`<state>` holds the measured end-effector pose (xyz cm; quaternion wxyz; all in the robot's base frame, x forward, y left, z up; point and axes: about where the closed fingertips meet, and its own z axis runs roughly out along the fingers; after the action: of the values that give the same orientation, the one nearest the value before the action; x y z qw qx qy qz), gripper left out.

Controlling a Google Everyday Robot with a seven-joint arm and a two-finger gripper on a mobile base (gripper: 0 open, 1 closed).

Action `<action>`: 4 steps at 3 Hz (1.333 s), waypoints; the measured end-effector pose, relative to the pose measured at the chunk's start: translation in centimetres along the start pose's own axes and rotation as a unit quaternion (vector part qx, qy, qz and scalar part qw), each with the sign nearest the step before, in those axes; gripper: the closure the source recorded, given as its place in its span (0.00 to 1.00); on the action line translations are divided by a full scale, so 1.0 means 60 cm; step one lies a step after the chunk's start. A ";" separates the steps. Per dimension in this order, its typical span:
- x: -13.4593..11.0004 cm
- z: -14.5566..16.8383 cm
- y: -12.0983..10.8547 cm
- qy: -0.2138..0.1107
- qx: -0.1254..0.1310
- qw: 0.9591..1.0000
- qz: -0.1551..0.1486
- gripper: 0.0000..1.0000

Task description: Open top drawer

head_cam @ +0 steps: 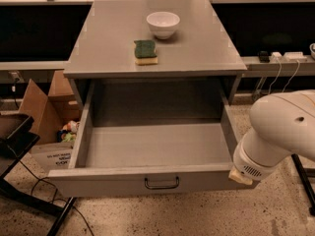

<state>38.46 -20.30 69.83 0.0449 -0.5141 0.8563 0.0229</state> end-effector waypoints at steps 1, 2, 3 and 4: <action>0.003 -0.009 0.007 0.001 -0.003 1.000 0.004 1.00; 0.002 -0.011 0.005 0.001 -0.003 1.000 0.004 1.00; 0.017 -0.019 0.040 0.005 -0.013 1.000 0.017 1.00; 0.017 -0.019 0.040 0.005 -0.013 1.000 0.017 0.81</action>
Offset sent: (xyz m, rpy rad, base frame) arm -0.2726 -0.0681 -0.0623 -0.0983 0.3614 -0.2495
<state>35.80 -20.16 70.84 0.0336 -0.4999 0.8648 0.0327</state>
